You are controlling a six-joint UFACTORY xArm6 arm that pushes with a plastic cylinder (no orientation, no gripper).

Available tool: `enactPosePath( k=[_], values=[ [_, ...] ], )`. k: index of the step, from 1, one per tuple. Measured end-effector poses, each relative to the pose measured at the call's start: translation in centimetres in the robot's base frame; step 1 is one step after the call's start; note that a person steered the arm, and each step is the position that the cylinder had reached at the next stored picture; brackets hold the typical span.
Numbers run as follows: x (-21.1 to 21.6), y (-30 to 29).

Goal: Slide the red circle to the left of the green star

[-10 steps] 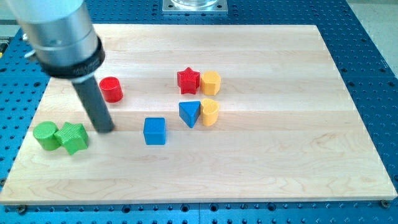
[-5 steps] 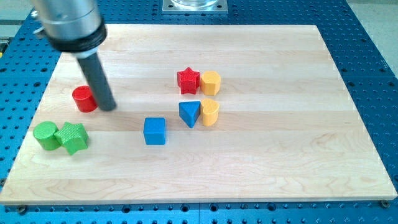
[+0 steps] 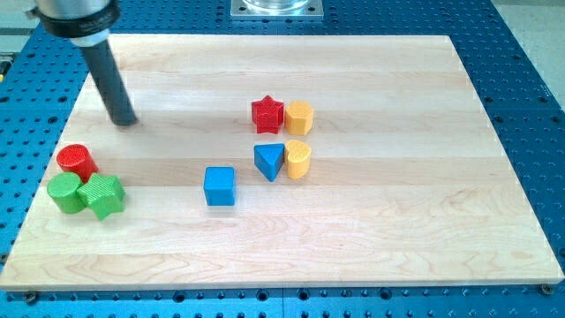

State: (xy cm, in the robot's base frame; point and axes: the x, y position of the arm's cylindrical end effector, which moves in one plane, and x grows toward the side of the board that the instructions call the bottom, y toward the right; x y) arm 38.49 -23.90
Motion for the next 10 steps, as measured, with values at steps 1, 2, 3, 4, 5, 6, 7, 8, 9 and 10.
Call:
enactPosePath(
  k=[1, 2, 3, 4, 5, 6, 7, 8, 9, 10],
  values=[
    [2.8, -2.3],
    [6.4, 0.6],
    [8.3, 0.6],
    [6.0, -0.2],
    [7.0, -3.5],
    [7.1, -3.6],
    [9.2, -4.0],
    [12.4, -3.5],
    [12.4, -0.8],
    [10.4, -2.8]
  ],
)
